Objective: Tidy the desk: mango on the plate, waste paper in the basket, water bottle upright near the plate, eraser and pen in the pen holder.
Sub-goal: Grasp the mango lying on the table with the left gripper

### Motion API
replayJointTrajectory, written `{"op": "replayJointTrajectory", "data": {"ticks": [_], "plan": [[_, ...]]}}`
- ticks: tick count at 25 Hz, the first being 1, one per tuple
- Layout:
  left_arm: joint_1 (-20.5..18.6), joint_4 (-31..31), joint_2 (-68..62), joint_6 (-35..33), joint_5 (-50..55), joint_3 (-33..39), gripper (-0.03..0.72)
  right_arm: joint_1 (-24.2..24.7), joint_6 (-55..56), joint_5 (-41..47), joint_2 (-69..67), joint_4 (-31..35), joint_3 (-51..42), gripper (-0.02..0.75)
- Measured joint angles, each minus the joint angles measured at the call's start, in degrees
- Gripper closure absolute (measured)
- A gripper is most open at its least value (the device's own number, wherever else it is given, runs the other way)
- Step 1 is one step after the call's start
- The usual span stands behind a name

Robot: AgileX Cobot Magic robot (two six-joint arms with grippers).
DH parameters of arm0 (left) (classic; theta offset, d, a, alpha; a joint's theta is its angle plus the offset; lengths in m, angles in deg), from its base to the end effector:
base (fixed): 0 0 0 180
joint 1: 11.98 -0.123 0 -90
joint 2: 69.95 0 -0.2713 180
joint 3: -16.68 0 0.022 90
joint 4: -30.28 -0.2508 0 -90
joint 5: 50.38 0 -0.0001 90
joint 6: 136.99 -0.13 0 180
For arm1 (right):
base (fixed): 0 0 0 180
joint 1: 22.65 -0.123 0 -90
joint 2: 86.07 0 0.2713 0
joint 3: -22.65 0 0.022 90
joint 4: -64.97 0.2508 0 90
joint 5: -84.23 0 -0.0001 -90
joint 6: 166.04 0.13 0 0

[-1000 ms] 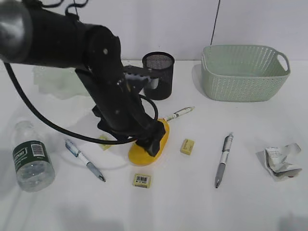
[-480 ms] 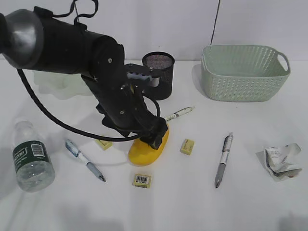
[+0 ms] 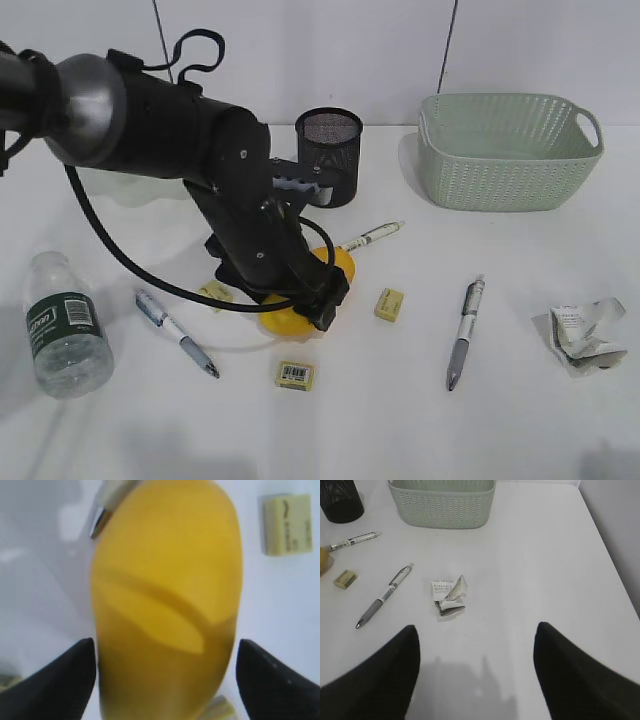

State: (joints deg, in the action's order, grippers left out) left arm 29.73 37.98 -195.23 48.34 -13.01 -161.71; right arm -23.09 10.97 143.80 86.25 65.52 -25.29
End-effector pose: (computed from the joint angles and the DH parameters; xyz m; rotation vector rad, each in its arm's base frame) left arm 0.2961 -0.2781 0.0869 0.7764 2.8090 -0.2893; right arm 0.0433 0.0014 0.2636 -0.0606 2.0095 -0.0170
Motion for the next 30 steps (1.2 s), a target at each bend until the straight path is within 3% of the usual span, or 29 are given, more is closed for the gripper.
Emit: {"op": "replayJointTrajectory", "data": {"ticks": [16,23,30], "plan": [[0.0,0.4,-0.3,0.0,-1.6,0.0,0.037,0.0,0.0,0.0,0.0,0.0,0.0,0.177],[0.0,-0.6,-0.4,0.0,-1.6,0.0,0.111,0.0,0.0,0.0,0.0,0.0,0.0,0.176],[0.0,-0.7,-0.4,0.0,-1.6,-0.1,0.111,0.0,0.0,0.0,0.0,0.0,0.0,0.176]]}}
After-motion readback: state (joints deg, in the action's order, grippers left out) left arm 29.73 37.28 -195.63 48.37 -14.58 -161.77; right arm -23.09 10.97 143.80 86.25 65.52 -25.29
